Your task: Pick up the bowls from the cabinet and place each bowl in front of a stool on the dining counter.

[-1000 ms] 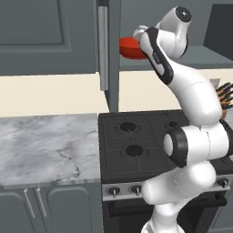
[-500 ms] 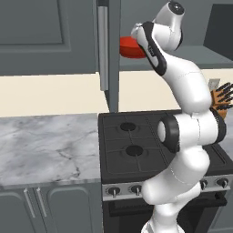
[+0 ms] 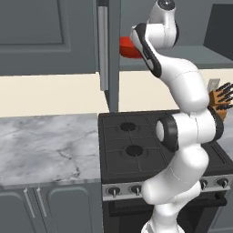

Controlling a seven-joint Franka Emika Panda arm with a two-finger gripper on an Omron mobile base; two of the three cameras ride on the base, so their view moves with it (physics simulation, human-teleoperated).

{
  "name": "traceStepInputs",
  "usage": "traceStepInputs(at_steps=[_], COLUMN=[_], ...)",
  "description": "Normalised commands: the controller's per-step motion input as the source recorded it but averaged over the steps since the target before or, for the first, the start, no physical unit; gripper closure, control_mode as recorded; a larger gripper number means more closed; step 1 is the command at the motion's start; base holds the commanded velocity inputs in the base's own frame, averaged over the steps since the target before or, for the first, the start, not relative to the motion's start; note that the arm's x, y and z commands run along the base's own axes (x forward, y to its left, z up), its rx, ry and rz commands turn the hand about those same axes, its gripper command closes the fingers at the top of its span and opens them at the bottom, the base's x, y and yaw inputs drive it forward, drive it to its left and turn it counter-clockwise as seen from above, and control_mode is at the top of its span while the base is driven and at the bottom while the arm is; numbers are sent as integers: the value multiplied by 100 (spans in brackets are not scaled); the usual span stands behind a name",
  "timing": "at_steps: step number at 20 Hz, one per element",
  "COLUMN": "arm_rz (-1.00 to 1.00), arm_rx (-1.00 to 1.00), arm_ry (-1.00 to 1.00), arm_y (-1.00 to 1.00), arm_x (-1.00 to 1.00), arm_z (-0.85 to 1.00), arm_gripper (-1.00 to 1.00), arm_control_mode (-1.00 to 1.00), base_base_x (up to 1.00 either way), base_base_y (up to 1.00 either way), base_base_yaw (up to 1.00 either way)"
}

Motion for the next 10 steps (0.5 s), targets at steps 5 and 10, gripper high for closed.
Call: traceStepInputs(at_steps=[5,10], arm_rz=[-5,-6], arm_rx=[-14,-9], arm_ry=[-4,-1], arm_y=[0,0], arm_x=[0,0], arm_z=[-41,-35], arm_gripper=[100,100], arm_control_mode=[-100,-100], base_base_x=[0,0], base_base_y=[0,0], base_base_yaw=[0,0])
